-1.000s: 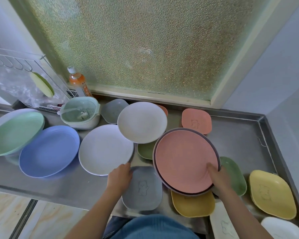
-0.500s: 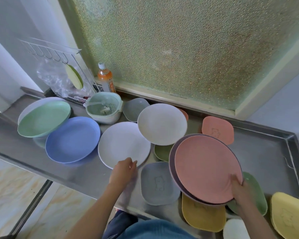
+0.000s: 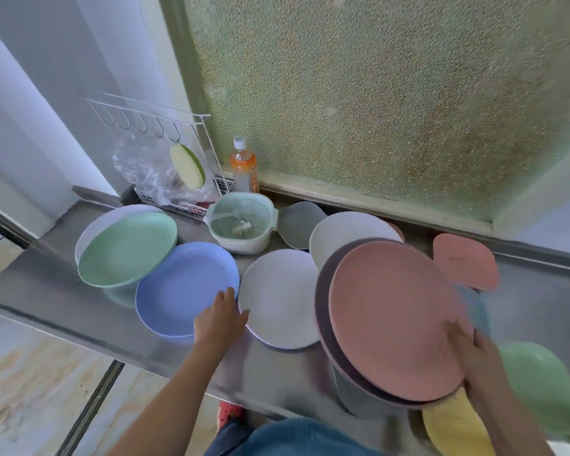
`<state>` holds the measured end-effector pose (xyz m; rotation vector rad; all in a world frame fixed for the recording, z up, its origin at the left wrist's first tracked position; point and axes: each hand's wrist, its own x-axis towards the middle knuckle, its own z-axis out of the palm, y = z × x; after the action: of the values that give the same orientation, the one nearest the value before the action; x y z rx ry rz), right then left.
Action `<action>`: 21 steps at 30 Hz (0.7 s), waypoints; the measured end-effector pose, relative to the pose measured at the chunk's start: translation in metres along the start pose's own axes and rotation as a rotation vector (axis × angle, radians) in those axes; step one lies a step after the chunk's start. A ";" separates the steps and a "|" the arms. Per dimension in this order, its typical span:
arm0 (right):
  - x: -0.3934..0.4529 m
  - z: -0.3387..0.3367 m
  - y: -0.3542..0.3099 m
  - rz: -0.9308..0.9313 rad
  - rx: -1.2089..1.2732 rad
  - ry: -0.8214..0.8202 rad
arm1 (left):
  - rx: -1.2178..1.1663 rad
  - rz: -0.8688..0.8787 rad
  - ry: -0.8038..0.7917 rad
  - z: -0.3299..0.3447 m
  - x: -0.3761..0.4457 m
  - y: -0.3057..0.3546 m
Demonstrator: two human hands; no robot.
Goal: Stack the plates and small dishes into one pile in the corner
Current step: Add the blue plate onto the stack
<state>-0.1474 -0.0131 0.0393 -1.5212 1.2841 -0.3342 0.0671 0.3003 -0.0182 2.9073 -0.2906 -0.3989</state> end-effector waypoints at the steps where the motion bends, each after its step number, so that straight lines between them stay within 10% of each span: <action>1: -0.009 0.016 -0.003 0.003 0.003 -0.006 | 0.066 0.033 -0.034 -0.002 0.004 -0.009; 9: -0.070 0.118 -0.001 0.041 -0.076 0.004 | 0.394 0.389 -0.015 0.006 0.030 -0.079; 21: -0.117 0.158 0.021 0.105 -0.105 0.096 | 0.113 0.693 0.295 -0.011 0.033 -0.091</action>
<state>-0.0842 0.1715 0.0062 -1.5341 1.4715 -0.2786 0.1160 0.3821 -0.0356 2.6758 -1.2343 0.1608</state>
